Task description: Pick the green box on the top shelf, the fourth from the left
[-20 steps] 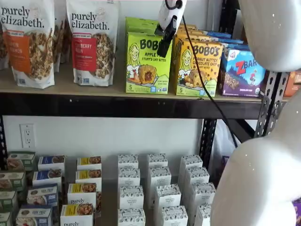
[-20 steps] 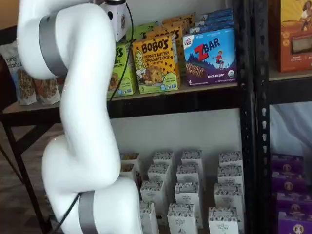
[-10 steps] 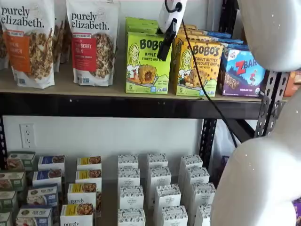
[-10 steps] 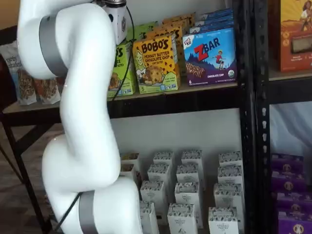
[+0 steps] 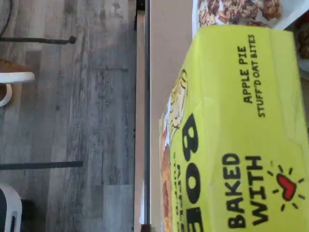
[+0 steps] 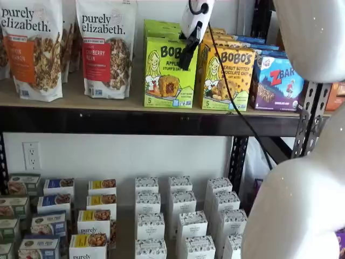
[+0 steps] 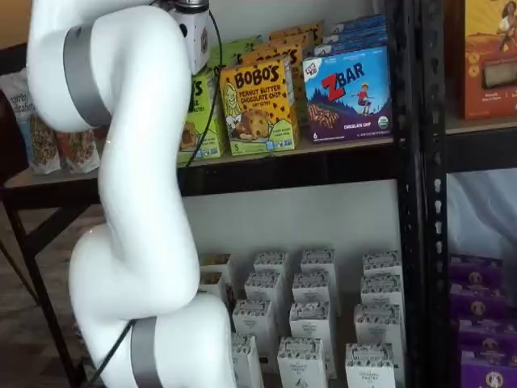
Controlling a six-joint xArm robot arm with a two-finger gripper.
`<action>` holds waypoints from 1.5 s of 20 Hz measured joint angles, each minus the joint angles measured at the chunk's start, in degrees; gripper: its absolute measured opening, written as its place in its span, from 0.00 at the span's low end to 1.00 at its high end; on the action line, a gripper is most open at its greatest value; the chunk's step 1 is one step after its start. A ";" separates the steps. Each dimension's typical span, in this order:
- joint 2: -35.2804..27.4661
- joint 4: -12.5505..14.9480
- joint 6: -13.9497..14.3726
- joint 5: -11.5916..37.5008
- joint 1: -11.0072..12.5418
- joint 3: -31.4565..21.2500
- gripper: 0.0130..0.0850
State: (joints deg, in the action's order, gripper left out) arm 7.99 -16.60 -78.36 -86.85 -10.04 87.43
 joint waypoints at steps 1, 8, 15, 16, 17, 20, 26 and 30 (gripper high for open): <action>0.05 -0.09 -0.02 0.08 0.03 -0.05 0.56; -0.27 0.06 0.06 -0.69 0.01 0.57 0.50; 0.22 -0.02 0.03 0.48 -0.01 -0.19 0.50; 0.26 -0.05 0.01 0.58 -0.01 -0.25 0.50; 0.29 -0.07 0.01 0.68 0.00 -0.30 0.50; 0.42 -0.09 0.01 1.04 -0.02 -0.49 0.50; 0.45 -0.15 0.07 1.27 -0.09 -0.58 0.50; 0.81 -0.23 0.13 2.08 -0.21 -1.18 0.44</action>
State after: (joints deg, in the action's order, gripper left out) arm 8.81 -16.83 -78.23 -84.76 -10.25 86.25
